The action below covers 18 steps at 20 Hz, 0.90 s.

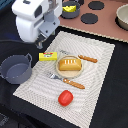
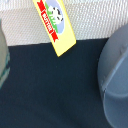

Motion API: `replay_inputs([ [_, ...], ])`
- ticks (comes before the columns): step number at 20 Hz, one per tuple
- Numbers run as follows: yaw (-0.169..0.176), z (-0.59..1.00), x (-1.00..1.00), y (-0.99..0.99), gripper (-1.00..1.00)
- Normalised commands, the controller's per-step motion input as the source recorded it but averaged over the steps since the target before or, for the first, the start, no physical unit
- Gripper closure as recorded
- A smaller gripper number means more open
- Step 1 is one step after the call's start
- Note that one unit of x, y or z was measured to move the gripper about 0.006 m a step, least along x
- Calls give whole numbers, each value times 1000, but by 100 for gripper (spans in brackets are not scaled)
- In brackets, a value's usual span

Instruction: Interact with the objects in diverse but meaningful ways.

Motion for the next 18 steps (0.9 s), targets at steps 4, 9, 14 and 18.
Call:
replay_inputs([
  [4, 95, -383, -185, 0, -100],
  [9, 92, -497, -178, 0, -100],
  [14, 75, -468, 13, 0, -100],
  [18, 74, -506, -19, 5, -100],
])
